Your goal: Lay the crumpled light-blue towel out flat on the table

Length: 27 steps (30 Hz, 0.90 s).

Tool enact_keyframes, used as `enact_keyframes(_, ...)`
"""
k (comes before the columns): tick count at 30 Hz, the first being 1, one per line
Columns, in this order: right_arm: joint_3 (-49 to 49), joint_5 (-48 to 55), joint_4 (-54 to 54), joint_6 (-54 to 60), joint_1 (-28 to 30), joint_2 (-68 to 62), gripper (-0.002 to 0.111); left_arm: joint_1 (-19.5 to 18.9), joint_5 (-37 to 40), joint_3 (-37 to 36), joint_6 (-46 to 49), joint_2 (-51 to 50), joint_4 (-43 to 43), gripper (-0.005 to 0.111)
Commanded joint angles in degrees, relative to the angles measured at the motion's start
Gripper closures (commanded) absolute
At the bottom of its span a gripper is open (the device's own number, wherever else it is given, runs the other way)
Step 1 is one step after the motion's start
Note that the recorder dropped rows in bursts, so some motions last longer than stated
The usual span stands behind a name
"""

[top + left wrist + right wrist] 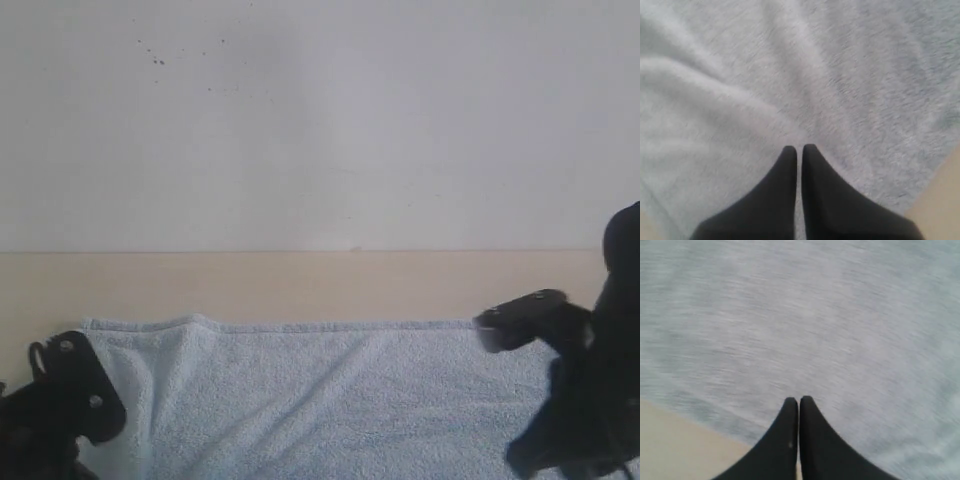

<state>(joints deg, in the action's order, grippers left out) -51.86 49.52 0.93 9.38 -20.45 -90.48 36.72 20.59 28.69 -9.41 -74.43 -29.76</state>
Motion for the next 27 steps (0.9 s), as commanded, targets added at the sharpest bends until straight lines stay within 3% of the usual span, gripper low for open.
enact_keyframes(1, 4.1, 5.8, -16.9, -16.7, 5.3, 1.9, 0.109, -6.1, 2.3, -1.2, -12.6, 0.3, -6.2, 0.103)
enact_keyframes(4, 8.4, 7.2, -16.9, -15.4, 6.2, 2.1, 0.109, -11.0, 4.6, -1.3, -24.3, 0.2, -7.3, 0.103)
enact_keyframes(7, 12.1, 5.9, -17.0, -16.7, 6.2, 2.1, 0.109, -14.2, 7.5, -1.3, -27.5, 0.0, -7.2, 0.103)
enact_keyframes(17, 16.1, -0.2, -19.0, -19.9, 6.2, 1.9, 0.109, -14.9, 9.5, -1.7, -22.4, -3.5, -5.0, 0.103)
enact_keyframes(27, 14.4, -10.4, -16.2, -21.5, 6.2, 2.0, 0.109, -14.9, 3.0, -1.7, -21.5, -12.4, -5.9, 0.103)
